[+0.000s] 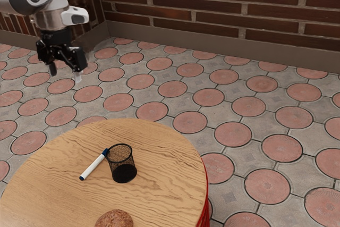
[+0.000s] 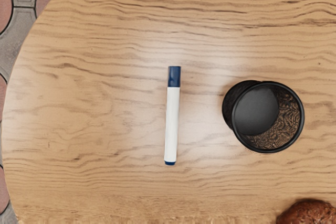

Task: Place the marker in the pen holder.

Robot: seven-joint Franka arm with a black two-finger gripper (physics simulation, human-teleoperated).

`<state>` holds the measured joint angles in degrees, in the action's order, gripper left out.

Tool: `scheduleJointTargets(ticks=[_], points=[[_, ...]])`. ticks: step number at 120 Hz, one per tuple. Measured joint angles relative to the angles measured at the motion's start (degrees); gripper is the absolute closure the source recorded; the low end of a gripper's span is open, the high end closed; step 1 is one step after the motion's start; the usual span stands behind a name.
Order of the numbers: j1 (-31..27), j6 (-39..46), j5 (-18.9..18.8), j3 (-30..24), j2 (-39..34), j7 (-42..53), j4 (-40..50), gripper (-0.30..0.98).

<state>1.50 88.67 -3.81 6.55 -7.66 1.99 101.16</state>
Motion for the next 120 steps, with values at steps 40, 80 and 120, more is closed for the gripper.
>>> scheduleJointTargets(ticks=[40, 80, 120], points=[[-1.29, 28.85, 1.09, 7.42, 11.19, -0.03, 29.36, 0.0], [0.71, 46.65, 1.97, 7.51, 11.88, 4.5, 37.14, 0.05], [1.53, 53.96, 2.37, 7.5, 8.03, 8.56, 43.45, 0.16]])
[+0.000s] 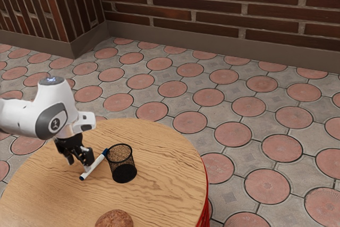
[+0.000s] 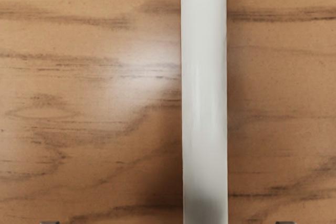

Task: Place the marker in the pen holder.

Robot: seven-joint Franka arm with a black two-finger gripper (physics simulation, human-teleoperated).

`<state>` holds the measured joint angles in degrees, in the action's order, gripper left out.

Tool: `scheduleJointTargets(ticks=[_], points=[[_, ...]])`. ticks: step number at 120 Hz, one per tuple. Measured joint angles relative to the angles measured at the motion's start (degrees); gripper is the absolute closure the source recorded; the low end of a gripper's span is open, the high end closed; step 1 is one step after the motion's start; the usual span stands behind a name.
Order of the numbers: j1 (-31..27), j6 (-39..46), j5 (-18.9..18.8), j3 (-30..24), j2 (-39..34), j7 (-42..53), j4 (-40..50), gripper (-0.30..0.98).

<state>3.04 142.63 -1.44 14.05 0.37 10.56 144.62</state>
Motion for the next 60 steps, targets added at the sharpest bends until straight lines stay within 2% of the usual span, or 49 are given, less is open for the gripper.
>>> scheduleJointTargets(ticks=[40, 60], points=[[2.04, 2.84, 3.08, 0.01, 1.25, 2.23, 1.71, 0.29], [2.64, 3.5, 4.11, 0.03, 1.66, 2.89, 1.87, 0.45]])
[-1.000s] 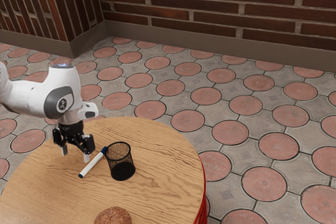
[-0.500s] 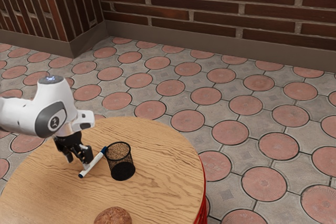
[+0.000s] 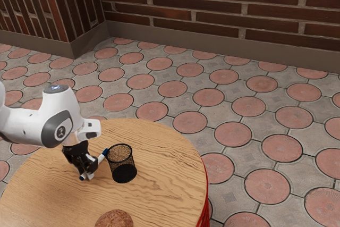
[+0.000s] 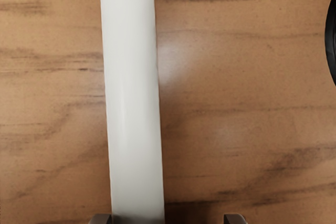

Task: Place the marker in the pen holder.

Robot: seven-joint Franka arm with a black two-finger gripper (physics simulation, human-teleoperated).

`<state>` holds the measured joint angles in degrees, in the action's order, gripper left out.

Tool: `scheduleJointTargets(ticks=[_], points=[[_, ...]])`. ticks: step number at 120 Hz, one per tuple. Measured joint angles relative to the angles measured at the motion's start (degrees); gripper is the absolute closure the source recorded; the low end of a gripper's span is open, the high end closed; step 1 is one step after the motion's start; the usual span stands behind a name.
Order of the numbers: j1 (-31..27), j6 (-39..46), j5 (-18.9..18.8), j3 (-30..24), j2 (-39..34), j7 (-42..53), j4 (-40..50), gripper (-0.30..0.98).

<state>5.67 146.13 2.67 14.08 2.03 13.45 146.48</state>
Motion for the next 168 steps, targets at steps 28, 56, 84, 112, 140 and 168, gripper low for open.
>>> scheduleJointTargets(ticks=[28, 56, 84, 112, 140, 168], points=[[-1.54, 0.34, 0.82, 0.1, 1.24, 0.64, -0.12, 0.67], [-1.29, 0.42, 0.51, 0.25, 0.67, 0.56, -0.57, 0.75], [-0.74, -8.32, -3.43, 2.1, -8.09, -0.7, -11.21, 0.79], [3.8, -33.14, -12.21, 0.37, -7.52, -4.42, -26.97, 0.79], [11.72, -53.41, -15.7, -0.54, 4.87, -7.8, -42.6, 0.78], [12.1, -66.42, -17.26, -1.39, 6.24, -9.63, -45.01, 0.76]])
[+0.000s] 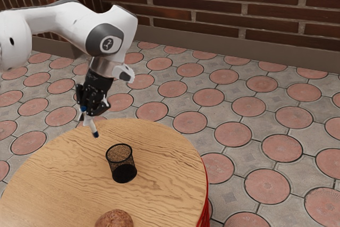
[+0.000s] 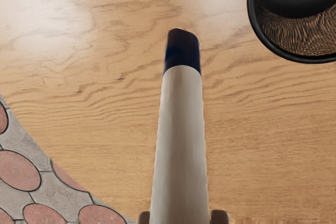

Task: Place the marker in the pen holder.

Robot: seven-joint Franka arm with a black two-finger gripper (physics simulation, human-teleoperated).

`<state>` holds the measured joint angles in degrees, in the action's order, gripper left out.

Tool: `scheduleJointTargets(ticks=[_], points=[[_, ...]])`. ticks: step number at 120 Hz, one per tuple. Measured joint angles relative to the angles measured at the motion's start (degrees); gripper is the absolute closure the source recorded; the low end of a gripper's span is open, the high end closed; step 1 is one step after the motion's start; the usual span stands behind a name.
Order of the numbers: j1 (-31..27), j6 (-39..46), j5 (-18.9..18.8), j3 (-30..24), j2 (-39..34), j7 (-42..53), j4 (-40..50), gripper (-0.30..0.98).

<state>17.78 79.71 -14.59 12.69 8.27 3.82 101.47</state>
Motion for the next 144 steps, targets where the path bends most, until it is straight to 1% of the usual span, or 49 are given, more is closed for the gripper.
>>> scheduleJointTargets(ticks=[21, 37, 56, 76, 94, 115, 144], points=[[0.18, -4.4, 0.62, -0.19, 6.81, -0.64, -4.36, 0.74], [0.17, -5.82, 0.96, -1.3, 8.14, -0.67, -7.3, 0.74], [0.27, -6.69, 2.33, -3.11, 9.67, -0.71, -7.87, 0.72], [0.23, -6.82, 3.53, -4.96, 11.57, -0.74, -9.67, 0.71], [-0.23, -6.54, 4.34, -5.08, 13.39, -0.61, -10.35, 0.73], [-0.29, -5.97, 4.8, -5.15, 13.88, -0.4, -10.58, 0.73], [-1.56, -3.04, 6.04, -5.06, 16.1, 0.0, -11.01, 0.73]])
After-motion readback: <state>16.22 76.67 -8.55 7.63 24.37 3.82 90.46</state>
